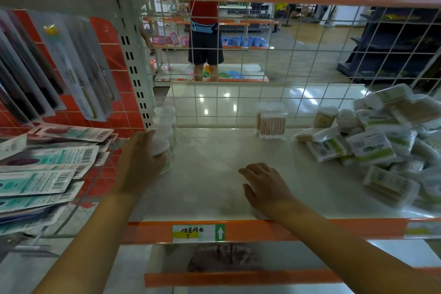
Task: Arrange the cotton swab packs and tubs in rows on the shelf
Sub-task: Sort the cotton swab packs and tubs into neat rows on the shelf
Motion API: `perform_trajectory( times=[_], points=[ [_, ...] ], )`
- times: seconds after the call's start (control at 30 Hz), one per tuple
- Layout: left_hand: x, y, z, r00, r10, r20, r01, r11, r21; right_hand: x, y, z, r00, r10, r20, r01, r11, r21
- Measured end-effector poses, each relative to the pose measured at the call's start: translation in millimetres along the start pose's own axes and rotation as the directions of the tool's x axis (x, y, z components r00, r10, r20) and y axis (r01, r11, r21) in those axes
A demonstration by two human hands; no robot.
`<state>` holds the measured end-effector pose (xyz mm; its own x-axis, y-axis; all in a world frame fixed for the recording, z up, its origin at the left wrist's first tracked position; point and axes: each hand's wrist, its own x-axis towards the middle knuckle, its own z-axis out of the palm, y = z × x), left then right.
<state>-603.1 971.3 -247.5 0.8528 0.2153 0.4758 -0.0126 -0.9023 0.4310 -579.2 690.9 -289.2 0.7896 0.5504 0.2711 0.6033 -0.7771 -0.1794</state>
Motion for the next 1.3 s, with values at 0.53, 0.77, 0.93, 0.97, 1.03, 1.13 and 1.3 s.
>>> perform_trajectory(
  times=[0.53, 0.77, 0.93, 0.97, 1.03, 1.13, 1.3],
  points=[
    [-14.4, 99.7, 56.2, 0.959, 0.224, 0.171, -0.234, 0.972, 0.036, -23.9, 42.0, -27.4, 0.992, 0.113, -0.047, -0.113, 0.994, 0.005],
    [-18.6, 157.2, 81.5, 0.944, 0.250, 0.216, -0.250, 0.968, -0.028, -40.1, 77.7, -46.3, 0.984, 0.174, -0.042, -0.171, 0.984, 0.052],
    [-20.7, 199.8, 104.8, 0.923, 0.291, 0.254, -0.275, 0.957, -0.095, -54.4, 104.0, -65.2, 0.968, 0.242, -0.059, -0.240, 0.970, 0.047],
    [-21.1, 208.6, 109.6, 0.916, 0.305, 0.260, -0.286, 0.952, -0.110, -57.7, 111.0, -69.3, 0.966, 0.251, -0.057, -0.249, 0.968, 0.034],
    [-21.6, 227.7, 117.9, 0.907, 0.323, 0.270, -0.293, 0.945, -0.147, -64.8, 124.4, -77.0, 0.963, 0.264, -0.050, -0.264, 0.964, 0.016],
    [-20.5, 256.2, 127.0, 0.892, 0.352, 0.283, -0.300, 0.931, -0.210, -67.6, 141.2, -94.2, 0.964, 0.236, -0.122, -0.234, 0.972, 0.029],
    [-9.8, 295.5, 140.7, 0.874, 0.414, 0.254, -0.349, 0.899, -0.265, -45.9, 178.8, -121.4, 0.973, 0.138, -0.186, -0.167, 0.974, -0.154]
  ],
)
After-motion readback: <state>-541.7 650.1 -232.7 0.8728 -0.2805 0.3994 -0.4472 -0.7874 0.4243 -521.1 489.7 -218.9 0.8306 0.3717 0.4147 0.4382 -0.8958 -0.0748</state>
